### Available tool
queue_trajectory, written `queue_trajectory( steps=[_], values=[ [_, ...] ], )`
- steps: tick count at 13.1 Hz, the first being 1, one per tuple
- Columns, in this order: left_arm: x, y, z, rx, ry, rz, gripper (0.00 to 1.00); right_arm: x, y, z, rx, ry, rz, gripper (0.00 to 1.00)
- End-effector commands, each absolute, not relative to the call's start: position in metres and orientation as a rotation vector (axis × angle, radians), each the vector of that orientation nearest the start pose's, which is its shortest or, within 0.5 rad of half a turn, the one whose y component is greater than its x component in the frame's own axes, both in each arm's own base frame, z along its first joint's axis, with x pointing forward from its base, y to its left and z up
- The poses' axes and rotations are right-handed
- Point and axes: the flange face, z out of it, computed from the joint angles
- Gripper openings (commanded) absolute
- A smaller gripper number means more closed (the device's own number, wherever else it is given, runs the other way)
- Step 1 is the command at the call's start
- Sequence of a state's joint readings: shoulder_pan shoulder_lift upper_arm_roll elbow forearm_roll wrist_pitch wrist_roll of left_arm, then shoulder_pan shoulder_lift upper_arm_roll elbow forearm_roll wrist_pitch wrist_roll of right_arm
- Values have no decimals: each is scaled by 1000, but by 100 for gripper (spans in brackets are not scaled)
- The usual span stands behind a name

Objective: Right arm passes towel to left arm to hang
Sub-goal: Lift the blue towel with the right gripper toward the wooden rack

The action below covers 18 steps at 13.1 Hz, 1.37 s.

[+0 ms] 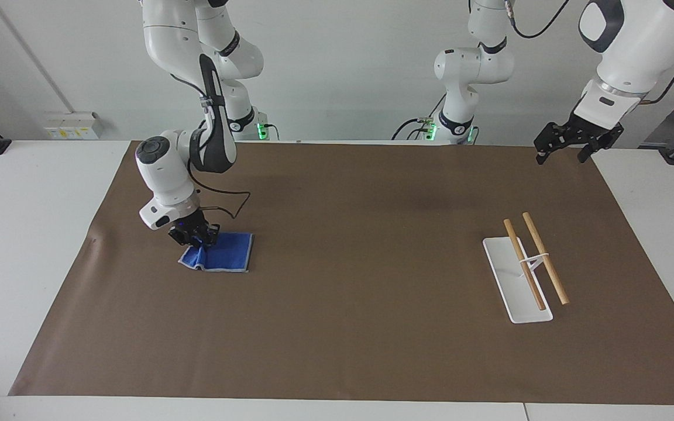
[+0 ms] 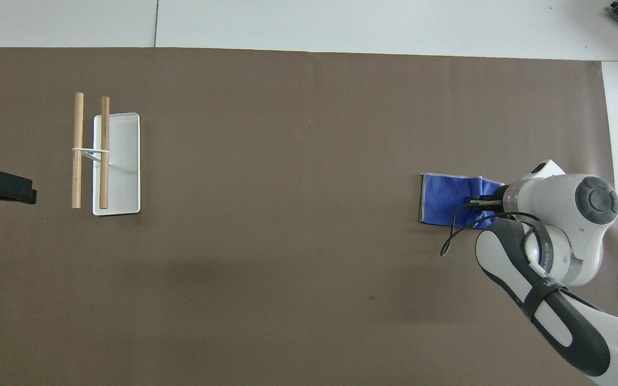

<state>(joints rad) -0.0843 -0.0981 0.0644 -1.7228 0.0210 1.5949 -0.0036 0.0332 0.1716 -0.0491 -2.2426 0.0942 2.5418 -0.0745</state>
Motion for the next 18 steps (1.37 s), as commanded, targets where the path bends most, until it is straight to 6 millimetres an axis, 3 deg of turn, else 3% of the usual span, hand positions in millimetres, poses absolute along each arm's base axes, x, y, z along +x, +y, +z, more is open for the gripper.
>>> queue_trajectory(
  steps=[1, 6, 9, 12, 18],
  values=[
    [519, -4, 613, -3108, 26, 55, 100, 562, 11, 347, -3042, -28, -237, 0],
    [519, -3, 613, -3108, 24, 52, 100, 580, 44, 398, -2915, 17, -317, 0],
    [519, -4, 613, -3108, 26, 52, 100, 592, 78, 430, -2770, 72, -360, 0],
    [519, -4, 613, -3107, 26, 52, 100, 596, 109, 444, -2576, 187, -350, 0],
    [519, -8, 613, -3107, 38, 52, 100, 584, 178, 462, -2071, 559, -179, 0]
  ],
)
